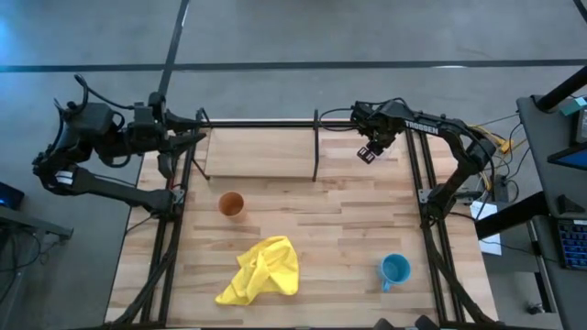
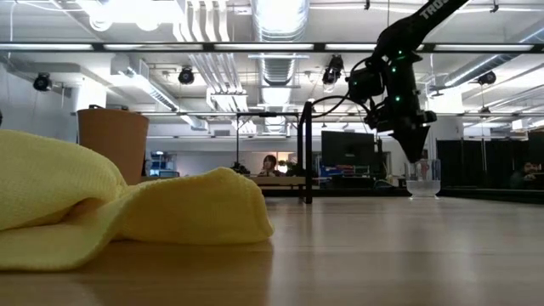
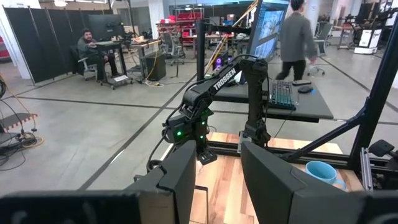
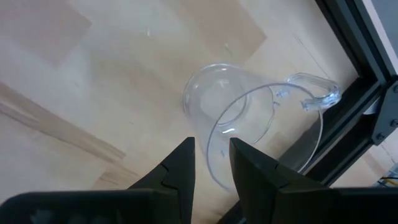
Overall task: Stack small to large cups/mugs on shelf
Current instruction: Put the transparent mug on the shelf
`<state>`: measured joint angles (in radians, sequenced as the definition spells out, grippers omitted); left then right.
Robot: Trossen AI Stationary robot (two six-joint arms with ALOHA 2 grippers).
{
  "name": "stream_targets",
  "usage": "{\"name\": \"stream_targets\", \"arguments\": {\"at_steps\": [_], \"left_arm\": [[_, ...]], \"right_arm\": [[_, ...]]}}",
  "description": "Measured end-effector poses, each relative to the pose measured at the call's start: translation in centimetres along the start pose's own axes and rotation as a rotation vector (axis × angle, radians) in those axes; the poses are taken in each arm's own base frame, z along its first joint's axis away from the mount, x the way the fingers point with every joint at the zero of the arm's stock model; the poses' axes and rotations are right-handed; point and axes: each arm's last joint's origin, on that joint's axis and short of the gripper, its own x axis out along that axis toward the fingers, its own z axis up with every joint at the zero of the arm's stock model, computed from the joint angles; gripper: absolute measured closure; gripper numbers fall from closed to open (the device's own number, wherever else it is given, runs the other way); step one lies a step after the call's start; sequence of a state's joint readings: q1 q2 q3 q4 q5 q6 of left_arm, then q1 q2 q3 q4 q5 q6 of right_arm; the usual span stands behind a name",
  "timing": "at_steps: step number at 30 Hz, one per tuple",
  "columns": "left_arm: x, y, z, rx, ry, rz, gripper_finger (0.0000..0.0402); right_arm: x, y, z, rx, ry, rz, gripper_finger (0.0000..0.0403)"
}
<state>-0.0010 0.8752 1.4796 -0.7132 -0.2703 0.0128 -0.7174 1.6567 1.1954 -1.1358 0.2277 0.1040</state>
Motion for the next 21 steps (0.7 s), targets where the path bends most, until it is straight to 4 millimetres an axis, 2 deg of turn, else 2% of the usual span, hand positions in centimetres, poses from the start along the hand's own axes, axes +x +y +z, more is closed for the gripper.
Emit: {"name": "stream_targets", "arguments": {"at_steps": [21], "left_arm": [[-0.02, 0.02, 0.00, 0.002, -0.001, 0.001, 0.0285]], "right_arm": [[0.96, 0.09, -0.25, 0.021, 0.005, -0.008, 0.0310]]}}
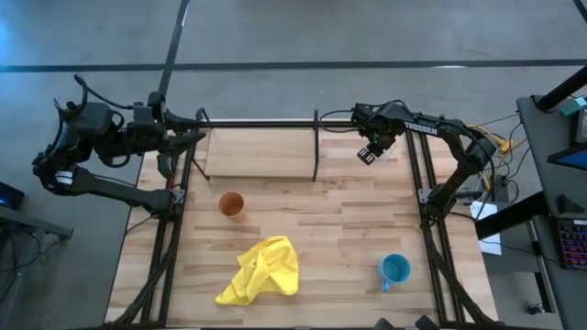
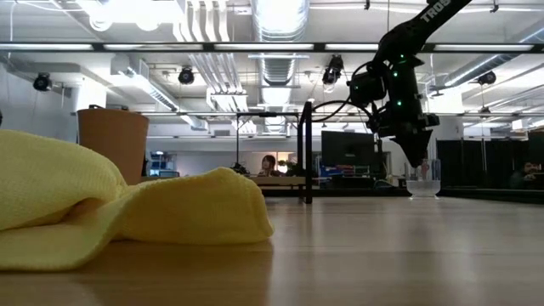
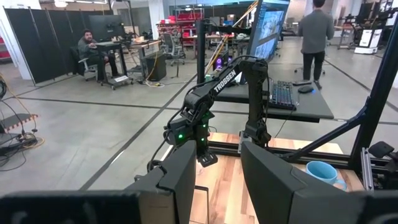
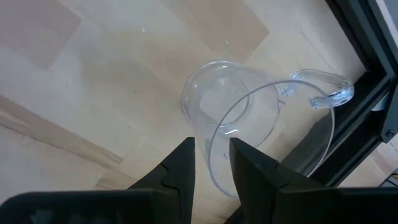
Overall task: Stack small to large cups/mugs on shelf
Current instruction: Put the transparent mug on the shelf
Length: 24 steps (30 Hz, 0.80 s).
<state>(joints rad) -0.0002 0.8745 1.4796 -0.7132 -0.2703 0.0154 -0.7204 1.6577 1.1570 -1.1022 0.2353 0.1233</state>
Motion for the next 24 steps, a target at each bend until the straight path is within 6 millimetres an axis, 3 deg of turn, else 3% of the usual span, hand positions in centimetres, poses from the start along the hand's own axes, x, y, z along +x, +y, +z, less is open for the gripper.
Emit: {"name": "stream_targets", "arguments": {"at_steps": [8, 18, 24], "left_arm": [[0.00, 0.00, 0.00, 0.000, 0.000, 0.000, 0.0285], [0.00, 0.00, 0.00, 0.000, 0.000, 0.000, 0.0285], [0.00, 0.00, 0.00, 0.000, 0.000, 0.000, 0.0285]], "right_arm": [[0.04, 0.03, 0.22, 0.009, -0.023, 0.001, 0.0314], [0.04, 0.05, 0.41, 0.018, -0.043, 0.004, 0.0388], [0.03, 0.04, 0.40, 0.017, -0.043, 0.004, 0.0394]]}}
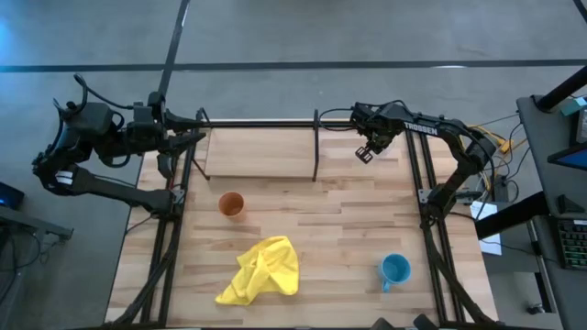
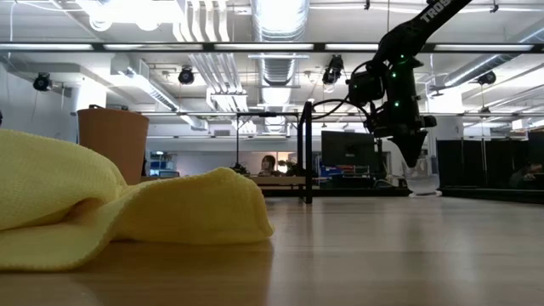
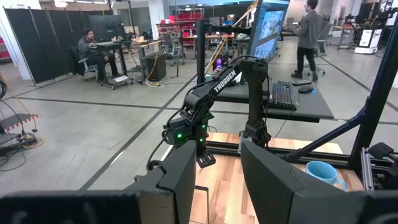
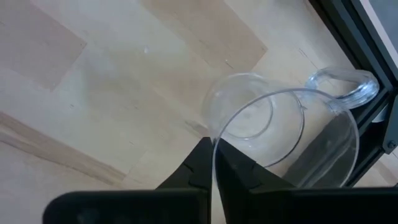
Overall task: Stack small to large cups/mugs on shelf
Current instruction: Put the transparent mug on the shelf
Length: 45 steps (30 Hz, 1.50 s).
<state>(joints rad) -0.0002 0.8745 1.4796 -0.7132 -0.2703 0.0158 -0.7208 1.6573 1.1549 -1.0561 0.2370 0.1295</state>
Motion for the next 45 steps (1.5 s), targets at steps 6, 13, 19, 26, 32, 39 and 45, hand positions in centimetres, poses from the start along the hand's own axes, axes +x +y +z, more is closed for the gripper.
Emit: {"name": "stream_targets", "arguments": {"at_steps": [6, 13, 19, 26, 32, 39, 45], "left_arm": [[0.0, 0.0, 0.0, 0.000, 0.001, 0.000, 0.0285], [0.0, 0.0, -0.1, 0.001, 0.004, 0.000, 0.0285], [0.3, -0.1, -0.4, 0.005, 0.018, -0.001, 0.0285], [0.4, -0.1, -0.4, 0.005, 0.021, -0.001, 0.0285], [0.6, -0.2, -0.4, 0.007, 0.025, -0.001, 0.0285], [0.6, -0.2, -0.4, 0.007, 0.026, 0.000, 0.0285], [0.6, -0.2, -0.4, 0.007, 0.026, 0.000, 0.0285]], "right_arm": [[-0.6, 0.4, -0.1, -0.019, -0.002, 0.001, 0.0394], [-3.2, -0.1, -0.4, 0.031, -0.120, -0.036, 0.0394], [-7.1, -1.1, -0.7, 0.081, -0.294, -0.007, 0.0394], [-12.5, -2.5, -1.3, 0.158, -0.577, 0.045, 0.0394], [-16.8, -3.3, -1.8, 0.189, -0.852, 0.191, 0.0394], [-19.8, -3.0, -1.8, 0.142, -1.106, 0.377, 0.0394], [-20.2, -1.4, -0.8, 0.064, -1.169, 0.483, 0.0394]]}}
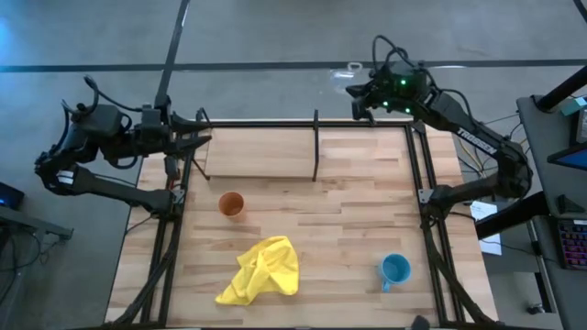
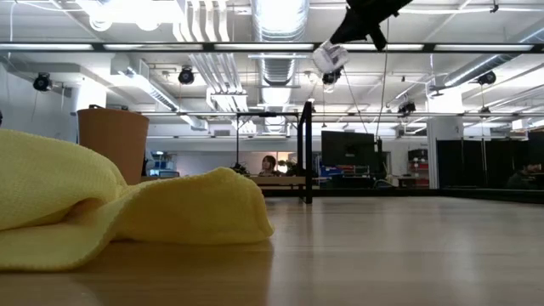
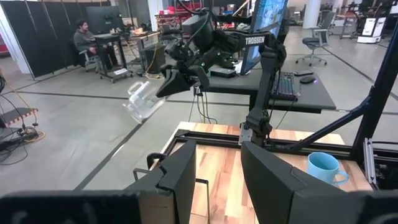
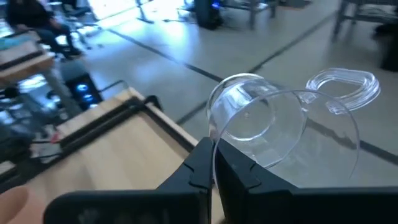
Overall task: Stack small to large cups/mugs on shelf
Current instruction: Put the transparent mug on the shelf
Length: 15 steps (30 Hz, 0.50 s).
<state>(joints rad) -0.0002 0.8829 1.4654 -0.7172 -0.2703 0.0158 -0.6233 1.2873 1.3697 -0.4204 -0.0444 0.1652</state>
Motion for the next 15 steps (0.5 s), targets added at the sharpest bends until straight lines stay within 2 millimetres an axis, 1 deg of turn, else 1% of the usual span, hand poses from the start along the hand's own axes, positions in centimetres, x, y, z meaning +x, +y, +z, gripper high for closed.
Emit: {"name": "stream_targets", "arguments": {"at_steps": [6, 10, 15], "left_arm": [[0.0, 0.0, 0.0, 0.000, 0.000, 0.000, 0.0285], [0.0, 0.0, 0.0, 0.000, 0.000, 0.000, 0.0285], [0.1, 0.0, 0.0, 0.000, 0.002, 0.000, 0.0285]], "right_arm": [[1.8, 1.4, -0.3, -0.016, 0.026, 0.050, 0.0394], [3.6, 2.3, -0.3, -0.027, 0.057, 0.084, 0.0394], [5.7, 3.9, -0.1, -0.044, 0.073, 0.179, 0.0394]]}}
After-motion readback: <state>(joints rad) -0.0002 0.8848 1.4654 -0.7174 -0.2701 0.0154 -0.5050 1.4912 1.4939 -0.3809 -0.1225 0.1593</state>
